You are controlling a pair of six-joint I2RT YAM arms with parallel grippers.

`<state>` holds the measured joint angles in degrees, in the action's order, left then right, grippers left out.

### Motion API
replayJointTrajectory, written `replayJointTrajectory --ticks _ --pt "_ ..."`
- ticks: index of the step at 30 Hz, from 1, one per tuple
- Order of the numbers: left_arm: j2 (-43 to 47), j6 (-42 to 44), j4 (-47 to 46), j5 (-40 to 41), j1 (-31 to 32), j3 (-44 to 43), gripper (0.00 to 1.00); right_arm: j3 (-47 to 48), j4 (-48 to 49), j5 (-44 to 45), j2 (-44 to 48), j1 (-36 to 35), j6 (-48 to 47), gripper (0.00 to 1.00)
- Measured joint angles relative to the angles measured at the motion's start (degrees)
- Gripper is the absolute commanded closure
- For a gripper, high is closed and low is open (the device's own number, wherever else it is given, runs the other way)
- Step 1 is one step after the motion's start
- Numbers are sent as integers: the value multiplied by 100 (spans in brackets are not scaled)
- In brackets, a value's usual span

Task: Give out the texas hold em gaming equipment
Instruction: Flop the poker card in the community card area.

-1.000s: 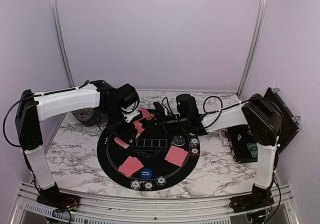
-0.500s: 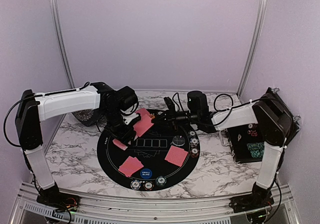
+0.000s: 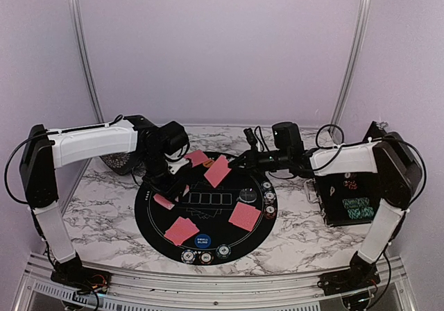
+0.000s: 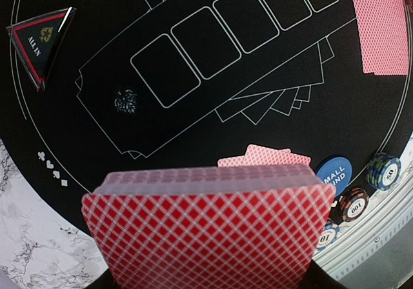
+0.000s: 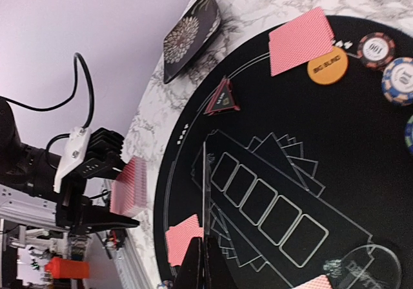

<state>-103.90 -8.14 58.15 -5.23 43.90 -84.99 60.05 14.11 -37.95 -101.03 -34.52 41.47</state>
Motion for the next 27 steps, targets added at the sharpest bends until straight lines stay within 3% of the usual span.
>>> replayJointTrajectory --ticks 8,17,27 --pt "28 0 -2 20 -74 35 43 -35 -691 1447 409 -133 -2020 100" --pt "66 2 -2 20 -146 76 43 -37 -778 3117 603 -1106 -4356 100" --pt "109 2 -2 24 -197 127 43 -315 -509 4424 417 -1298 -5978 100"
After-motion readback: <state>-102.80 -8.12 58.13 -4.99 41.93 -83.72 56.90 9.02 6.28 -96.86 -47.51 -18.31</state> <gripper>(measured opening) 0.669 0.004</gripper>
